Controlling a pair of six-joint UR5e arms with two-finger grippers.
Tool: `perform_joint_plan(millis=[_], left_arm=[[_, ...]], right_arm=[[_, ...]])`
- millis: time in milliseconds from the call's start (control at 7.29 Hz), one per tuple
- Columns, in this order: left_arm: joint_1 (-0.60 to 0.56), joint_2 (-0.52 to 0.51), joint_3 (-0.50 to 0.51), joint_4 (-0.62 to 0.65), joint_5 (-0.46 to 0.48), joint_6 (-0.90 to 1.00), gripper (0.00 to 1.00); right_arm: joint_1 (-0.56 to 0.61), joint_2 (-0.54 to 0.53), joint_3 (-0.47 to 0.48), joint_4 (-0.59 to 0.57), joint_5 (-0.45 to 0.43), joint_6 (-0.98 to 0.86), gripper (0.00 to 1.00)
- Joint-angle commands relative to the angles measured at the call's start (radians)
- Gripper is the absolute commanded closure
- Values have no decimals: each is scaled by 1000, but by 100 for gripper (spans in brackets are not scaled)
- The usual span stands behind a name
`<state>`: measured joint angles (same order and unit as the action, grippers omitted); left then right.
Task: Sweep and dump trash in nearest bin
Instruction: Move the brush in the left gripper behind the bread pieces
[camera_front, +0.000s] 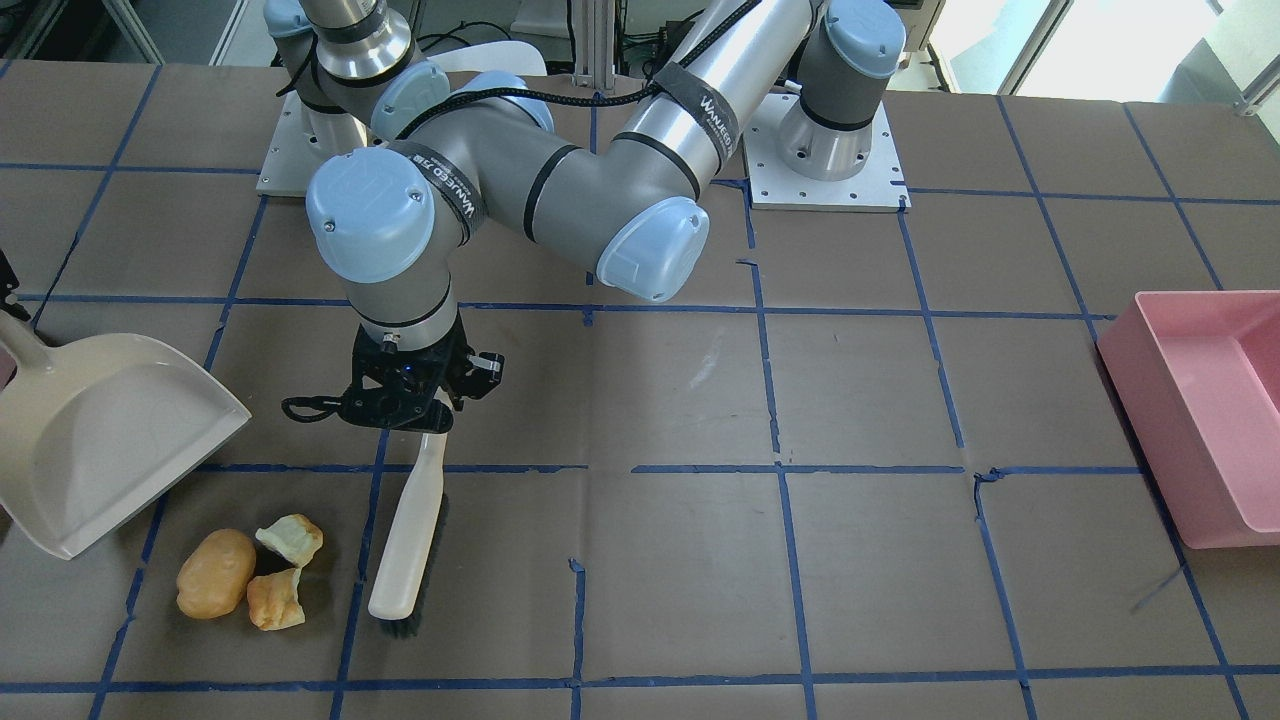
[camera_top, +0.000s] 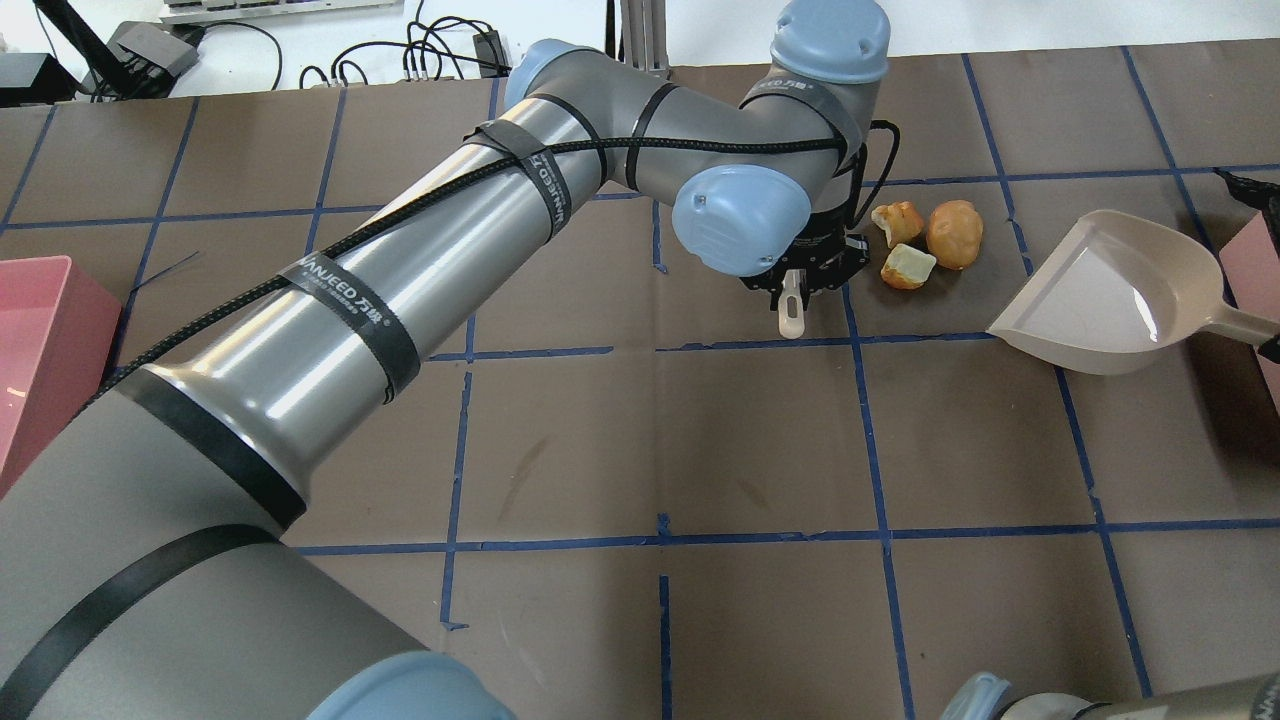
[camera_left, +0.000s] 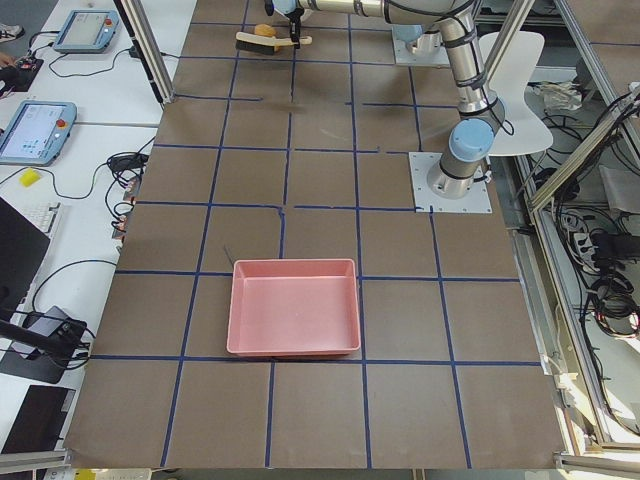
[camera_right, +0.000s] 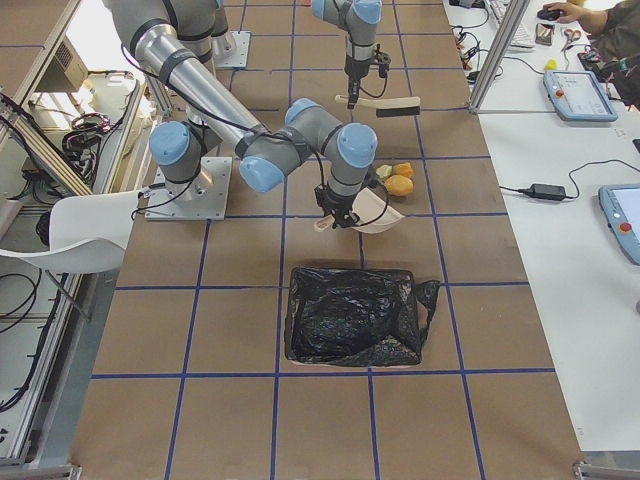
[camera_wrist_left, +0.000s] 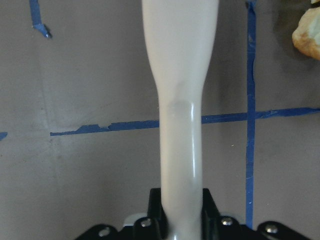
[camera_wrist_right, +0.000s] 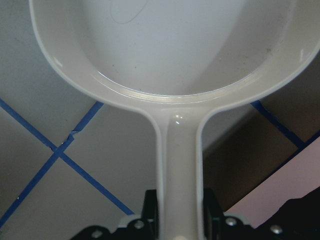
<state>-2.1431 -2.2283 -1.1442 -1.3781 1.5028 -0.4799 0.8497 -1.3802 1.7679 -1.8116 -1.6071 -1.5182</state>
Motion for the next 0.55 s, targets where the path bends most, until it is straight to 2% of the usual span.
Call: perform_joint_plan(millis=[0,274,412], left_arm=[[-11,-87,103,-62,-36,27,100],[-35,-218,281,-148,-36,-24,100],[-44,-249,326,-144,-35,-19,100]], right_arm=[[-12,47,-1,-3,-1,-48,82],[-3,61,-2,-11,4,-132,80],[0,76,-4,-46,6,-166,80]])
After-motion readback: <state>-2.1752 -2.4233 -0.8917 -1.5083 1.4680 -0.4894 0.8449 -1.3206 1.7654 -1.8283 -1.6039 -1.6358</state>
